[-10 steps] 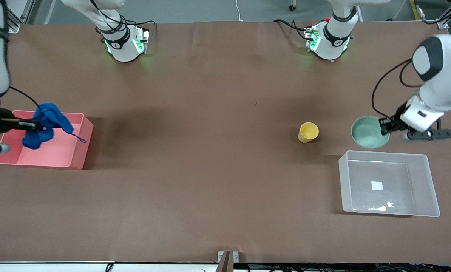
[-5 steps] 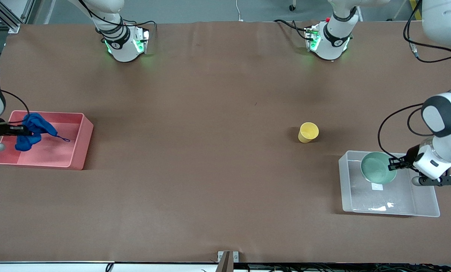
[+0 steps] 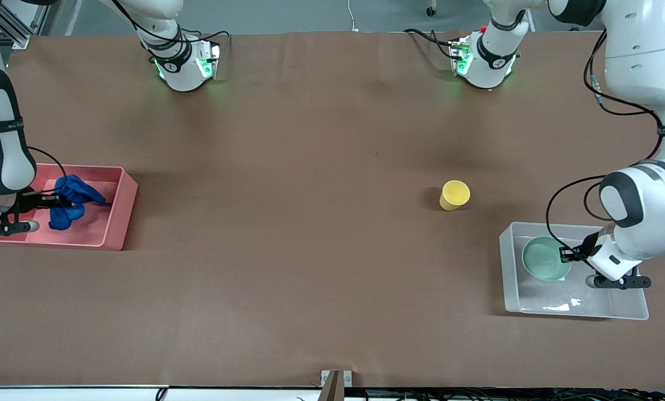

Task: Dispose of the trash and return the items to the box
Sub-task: 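Carry the cloth into the pink bin while the left gripper carries the bowl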

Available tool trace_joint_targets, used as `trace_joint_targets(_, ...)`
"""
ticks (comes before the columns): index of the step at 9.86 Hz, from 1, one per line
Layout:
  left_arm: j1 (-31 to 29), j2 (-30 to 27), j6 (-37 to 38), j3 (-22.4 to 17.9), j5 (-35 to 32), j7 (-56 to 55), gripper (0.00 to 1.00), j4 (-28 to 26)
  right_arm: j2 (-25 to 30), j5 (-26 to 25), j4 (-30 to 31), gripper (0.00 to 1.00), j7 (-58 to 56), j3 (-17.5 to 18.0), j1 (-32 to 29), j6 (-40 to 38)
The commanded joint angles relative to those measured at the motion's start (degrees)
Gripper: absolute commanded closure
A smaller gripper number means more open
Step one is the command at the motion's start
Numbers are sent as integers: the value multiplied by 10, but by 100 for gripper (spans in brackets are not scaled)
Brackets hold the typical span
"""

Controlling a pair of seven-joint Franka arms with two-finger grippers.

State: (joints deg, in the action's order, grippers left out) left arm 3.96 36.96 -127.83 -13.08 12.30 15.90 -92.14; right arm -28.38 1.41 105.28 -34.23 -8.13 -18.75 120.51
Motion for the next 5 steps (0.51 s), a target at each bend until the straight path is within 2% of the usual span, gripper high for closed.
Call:
trace_joint_targets(1, -6, 36, -21, -3, 9, 24, 99, 6, 16, 10, -9, 0, 0, 0, 4, -6)
trace_joint_targets(2, -8, 42, -31, -2, 9, 25, 98, -1, 42, 10, -16, 0, 7, 0, 12, -18)
trace_joint_targets(4, -8, 50, -54, -2, 10, 26, 98, -8, 117, 2, -30, 0, 98, -1, 55, -87)
trace_joint_targets(5, -8, 50, -55, -1, 12, 27, 84, -8, 150, 0, -30, 0, 142, -1, 74, -98)
